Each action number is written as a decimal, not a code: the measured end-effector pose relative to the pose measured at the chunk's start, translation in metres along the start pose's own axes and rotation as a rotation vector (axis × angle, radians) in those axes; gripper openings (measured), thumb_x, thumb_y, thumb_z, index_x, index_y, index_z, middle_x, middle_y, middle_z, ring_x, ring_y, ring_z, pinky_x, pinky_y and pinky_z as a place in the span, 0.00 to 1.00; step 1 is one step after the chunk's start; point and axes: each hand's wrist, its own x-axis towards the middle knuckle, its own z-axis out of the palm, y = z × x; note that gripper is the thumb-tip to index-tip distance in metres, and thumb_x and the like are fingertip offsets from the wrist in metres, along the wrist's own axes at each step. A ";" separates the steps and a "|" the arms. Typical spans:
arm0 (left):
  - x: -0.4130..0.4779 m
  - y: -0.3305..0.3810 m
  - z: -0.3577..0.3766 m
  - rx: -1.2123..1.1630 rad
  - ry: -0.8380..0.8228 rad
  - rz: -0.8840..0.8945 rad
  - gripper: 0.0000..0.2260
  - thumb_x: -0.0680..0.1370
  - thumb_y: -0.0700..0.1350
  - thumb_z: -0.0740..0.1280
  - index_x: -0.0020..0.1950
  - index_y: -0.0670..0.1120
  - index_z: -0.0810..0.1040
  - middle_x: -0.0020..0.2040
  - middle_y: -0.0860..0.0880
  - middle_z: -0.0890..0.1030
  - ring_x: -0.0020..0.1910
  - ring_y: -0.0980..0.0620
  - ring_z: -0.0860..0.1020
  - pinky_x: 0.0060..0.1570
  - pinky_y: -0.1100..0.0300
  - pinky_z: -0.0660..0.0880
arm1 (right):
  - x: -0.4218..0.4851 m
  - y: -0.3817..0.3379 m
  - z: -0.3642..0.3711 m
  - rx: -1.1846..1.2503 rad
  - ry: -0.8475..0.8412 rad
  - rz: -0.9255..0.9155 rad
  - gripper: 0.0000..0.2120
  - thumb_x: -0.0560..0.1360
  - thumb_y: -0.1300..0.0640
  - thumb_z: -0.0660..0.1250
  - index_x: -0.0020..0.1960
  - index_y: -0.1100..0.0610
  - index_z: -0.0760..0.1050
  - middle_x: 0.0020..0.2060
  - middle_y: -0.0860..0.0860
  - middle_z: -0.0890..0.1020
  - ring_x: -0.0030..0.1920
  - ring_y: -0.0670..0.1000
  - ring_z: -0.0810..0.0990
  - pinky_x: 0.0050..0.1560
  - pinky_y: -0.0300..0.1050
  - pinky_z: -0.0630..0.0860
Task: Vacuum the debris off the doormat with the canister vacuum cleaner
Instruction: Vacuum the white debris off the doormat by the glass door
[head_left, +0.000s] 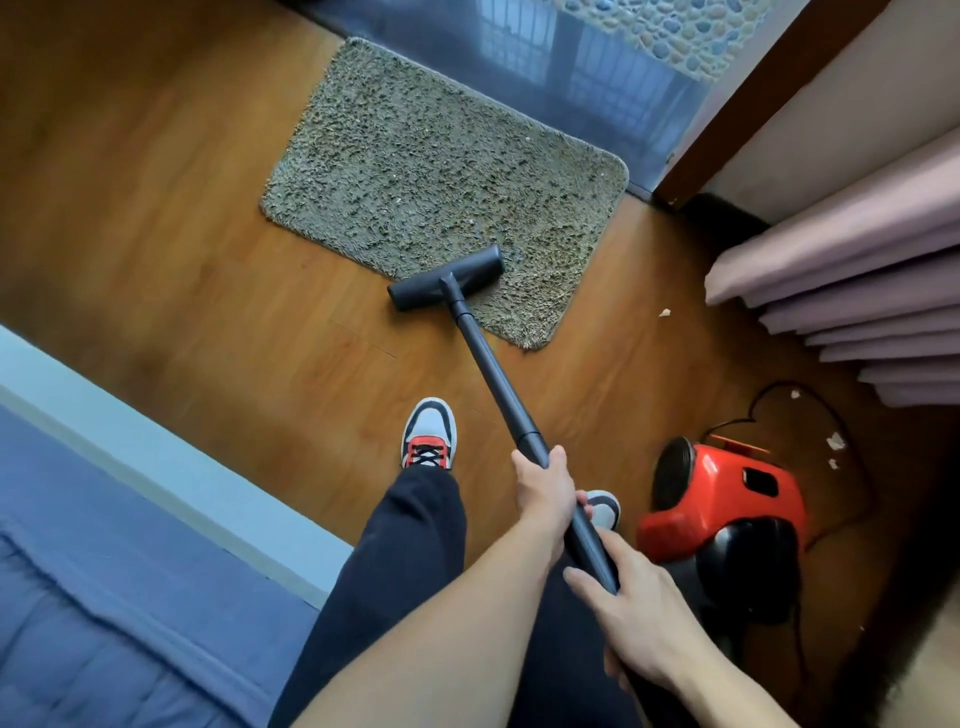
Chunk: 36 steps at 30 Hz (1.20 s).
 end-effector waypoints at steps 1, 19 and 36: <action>0.003 0.008 -0.003 0.004 0.008 0.014 0.26 0.83 0.51 0.60 0.78 0.56 0.52 0.43 0.44 0.74 0.28 0.54 0.74 0.27 0.61 0.77 | 0.005 -0.006 0.002 0.019 -0.017 -0.011 0.23 0.80 0.48 0.66 0.73 0.47 0.66 0.46 0.56 0.83 0.23 0.50 0.82 0.23 0.39 0.75; -0.012 -0.014 0.006 0.098 -0.048 -0.033 0.21 0.84 0.50 0.59 0.74 0.50 0.56 0.38 0.44 0.72 0.23 0.54 0.71 0.25 0.61 0.75 | -0.012 0.022 0.009 0.059 0.061 0.048 0.19 0.81 0.38 0.58 0.71 0.37 0.69 0.41 0.51 0.84 0.25 0.49 0.82 0.37 0.47 0.83; 0.023 0.065 -0.019 0.078 -0.008 0.059 0.16 0.83 0.49 0.60 0.70 0.48 0.62 0.40 0.46 0.72 0.28 0.55 0.73 0.26 0.63 0.76 | 0.035 -0.055 0.015 0.023 0.027 -0.045 0.17 0.81 0.42 0.62 0.66 0.49 0.67 0.41 0.53 0.81 0.24 0.51 0.82 0.22 0.40 0.76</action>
